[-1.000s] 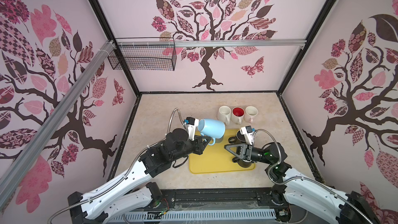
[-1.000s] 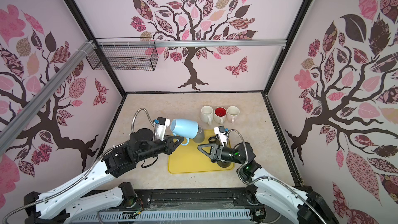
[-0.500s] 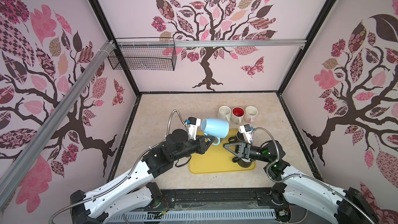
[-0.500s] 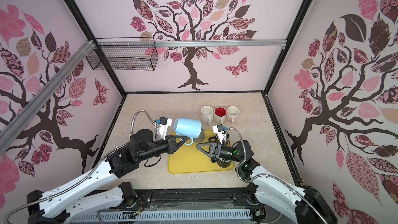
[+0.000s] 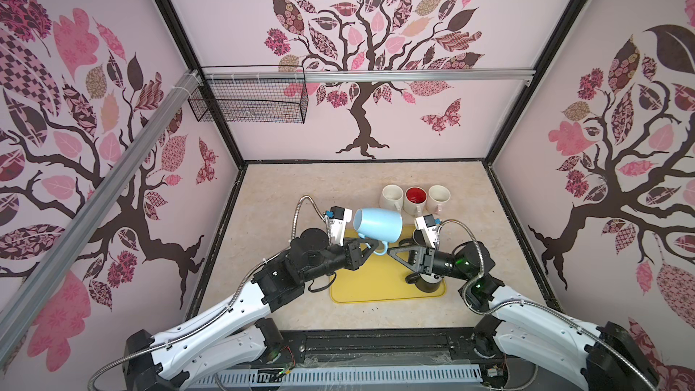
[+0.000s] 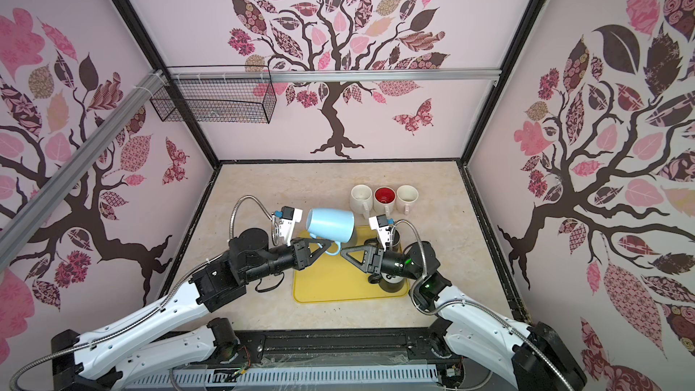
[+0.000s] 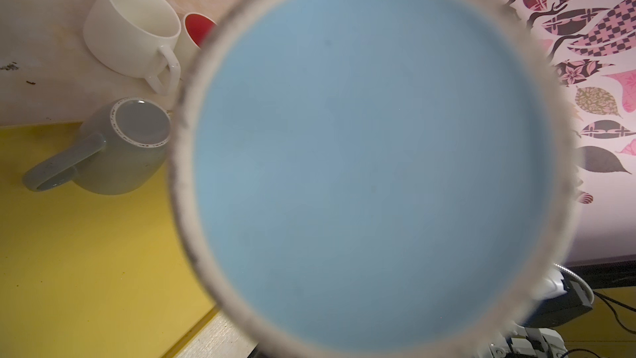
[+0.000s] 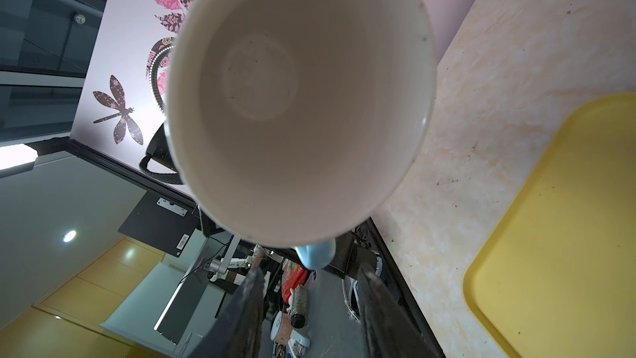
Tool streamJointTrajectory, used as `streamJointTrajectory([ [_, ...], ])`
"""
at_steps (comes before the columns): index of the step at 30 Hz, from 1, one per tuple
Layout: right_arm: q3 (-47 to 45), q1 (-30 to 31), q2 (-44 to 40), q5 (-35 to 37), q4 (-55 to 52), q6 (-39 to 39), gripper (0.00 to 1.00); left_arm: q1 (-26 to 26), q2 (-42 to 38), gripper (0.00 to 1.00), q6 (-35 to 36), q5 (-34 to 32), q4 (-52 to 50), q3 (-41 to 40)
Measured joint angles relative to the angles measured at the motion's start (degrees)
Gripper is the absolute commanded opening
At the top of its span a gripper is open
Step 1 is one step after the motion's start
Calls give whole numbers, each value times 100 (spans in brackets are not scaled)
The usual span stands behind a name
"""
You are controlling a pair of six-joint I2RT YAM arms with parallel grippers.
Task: Turn the mug right side up
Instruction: Place the mug at the top-center of the table.
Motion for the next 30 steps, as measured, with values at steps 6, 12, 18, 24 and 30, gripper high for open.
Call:
streamJointTrajectory([
  [6,140,26,39,2,-74,-52,46,0,4,0,-9,70,87,-2],
  [12,256,39,227,4,-48,-105,40,0,26,0,-24,133,369,-35],
  [18,256,39,356,42,81,-28,38,0,68,0,-122,155,658,-192],
  [24,387,39,415,120,151,33,36,9,164,0,-249,173,925,-326],
  [30,518,39,483,166,297,87,32,9,162,0,-310,170,1268,-376],
])
